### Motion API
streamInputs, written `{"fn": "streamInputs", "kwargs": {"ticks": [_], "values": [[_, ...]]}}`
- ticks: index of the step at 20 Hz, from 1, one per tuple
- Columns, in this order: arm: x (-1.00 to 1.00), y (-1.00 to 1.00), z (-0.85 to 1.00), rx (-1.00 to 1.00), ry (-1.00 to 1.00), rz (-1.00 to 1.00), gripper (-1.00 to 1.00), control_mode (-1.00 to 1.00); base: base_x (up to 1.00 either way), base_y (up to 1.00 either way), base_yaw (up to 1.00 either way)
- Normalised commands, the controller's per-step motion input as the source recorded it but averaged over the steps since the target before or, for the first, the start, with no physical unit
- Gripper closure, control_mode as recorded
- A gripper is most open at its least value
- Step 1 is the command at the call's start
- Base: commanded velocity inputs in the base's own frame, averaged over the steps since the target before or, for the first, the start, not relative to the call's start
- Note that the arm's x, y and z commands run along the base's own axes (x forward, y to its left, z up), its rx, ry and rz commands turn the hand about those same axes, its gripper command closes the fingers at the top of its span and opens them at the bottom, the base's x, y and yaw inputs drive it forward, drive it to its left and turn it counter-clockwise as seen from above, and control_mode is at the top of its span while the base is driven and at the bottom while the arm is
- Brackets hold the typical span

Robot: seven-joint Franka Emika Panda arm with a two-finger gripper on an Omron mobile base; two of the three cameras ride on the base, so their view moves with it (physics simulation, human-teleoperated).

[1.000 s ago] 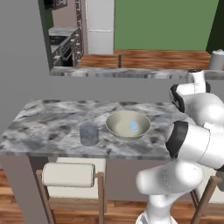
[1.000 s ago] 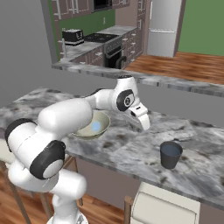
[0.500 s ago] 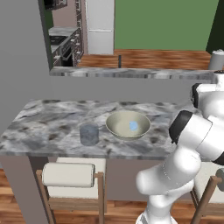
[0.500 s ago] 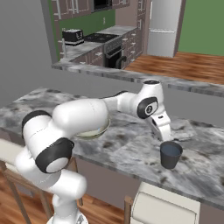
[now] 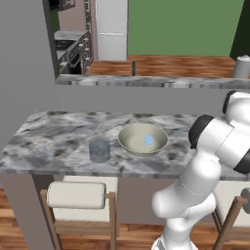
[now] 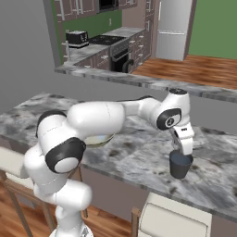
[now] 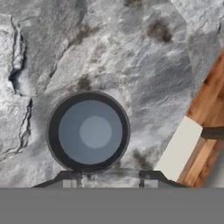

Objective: There are four ice cubes in the ice bowl. Place two ice cubes in each glass of water.

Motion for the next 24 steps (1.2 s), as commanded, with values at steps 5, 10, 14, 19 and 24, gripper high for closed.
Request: {"fn": "streamInputs", "kwargs": {"ticks": [5, 10, 14, 19, 24], "values": [[0.11, -0.1, -0.34, 0.01, -0.04, -0.01, 1.0, -1.0, 0.0, 0.0, 0.0], [0.27, 0.0, -0.28, 0.0, 0.0, 0.0, 1.0, -1.0, 0.0, 0.0, 0.0], [0.23, -0.09, -0.22, 0.0, 0.0, 0.0, 1.0, -1.0, 0.0, 0.0, 0.0], [0.01, -0.4, -0.21, 0.0, 0.0, 0.0, 1.0, -1.0, 0.0, 0.0, 0.0], [0.05, -0.16, -0.15, 0.0, 0.0, 0.0, 1.0, -1.0, 0.0, 0.0, 0.0]]}}
